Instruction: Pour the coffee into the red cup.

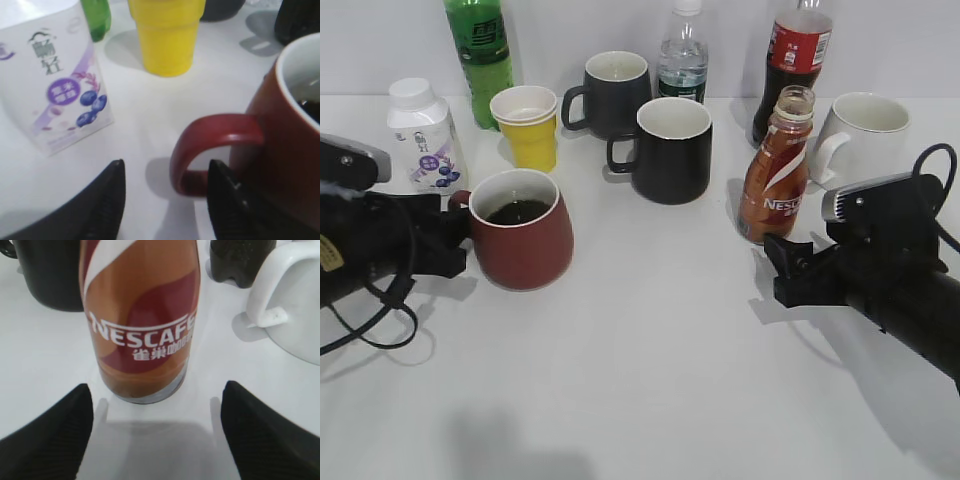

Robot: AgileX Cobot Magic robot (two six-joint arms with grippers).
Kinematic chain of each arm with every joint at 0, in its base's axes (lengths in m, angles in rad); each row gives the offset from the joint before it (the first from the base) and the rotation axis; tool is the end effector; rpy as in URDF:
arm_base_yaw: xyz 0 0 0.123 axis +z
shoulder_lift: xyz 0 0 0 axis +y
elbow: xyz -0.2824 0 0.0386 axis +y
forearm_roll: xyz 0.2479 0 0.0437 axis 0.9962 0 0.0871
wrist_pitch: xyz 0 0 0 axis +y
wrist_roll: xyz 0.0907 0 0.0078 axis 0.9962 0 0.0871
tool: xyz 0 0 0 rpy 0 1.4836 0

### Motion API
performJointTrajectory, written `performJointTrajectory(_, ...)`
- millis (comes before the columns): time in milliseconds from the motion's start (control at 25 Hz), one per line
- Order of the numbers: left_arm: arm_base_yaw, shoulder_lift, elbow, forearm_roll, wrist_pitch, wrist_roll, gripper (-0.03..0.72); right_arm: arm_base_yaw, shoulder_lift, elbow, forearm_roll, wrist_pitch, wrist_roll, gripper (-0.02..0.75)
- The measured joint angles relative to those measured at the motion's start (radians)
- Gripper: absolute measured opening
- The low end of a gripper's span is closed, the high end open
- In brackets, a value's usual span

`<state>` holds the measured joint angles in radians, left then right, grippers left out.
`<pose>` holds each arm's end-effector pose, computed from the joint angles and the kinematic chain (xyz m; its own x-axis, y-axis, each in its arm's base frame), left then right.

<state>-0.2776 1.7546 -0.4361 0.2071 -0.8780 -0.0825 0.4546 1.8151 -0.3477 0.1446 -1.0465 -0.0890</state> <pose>0.2631 -0.0899 0.1323 -0.3209 0.1437 -0.9362 0.4297 0.9029 -0.0087 0.2386 0.1040 0.1155 -0.2928 -0.1610 -0.9425 -0.3347 0.9406 -0.0567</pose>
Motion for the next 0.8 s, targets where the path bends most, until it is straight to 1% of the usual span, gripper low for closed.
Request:
performJointTrajectory(320,0.000,-0.139,0.001,0.000,0.238,-0.011,0.407,0.000,0.000,0.000,0.000,0.000,-0.001,0.595)
performJointTrajectory(440,0.000,-0.229,0.002,-0.009,0.385,-0.022,0.407,0.000,0.000,0.000,-0.001,0.004,0.002,0.595)
performJointTrajectory(600,0.000,-0.375,0.002,-0.104,0.616,-0.024,0.407,0.000,-0.001,0.000,-0.001,0.037,0.017,0.595)
performJointTrajectory(800,0.000,-0.585,-0.001,-0.190,0.935,-0.024,0.407,0.000,-0.055,0.000,-0.004,0.162,0.038,0.594)
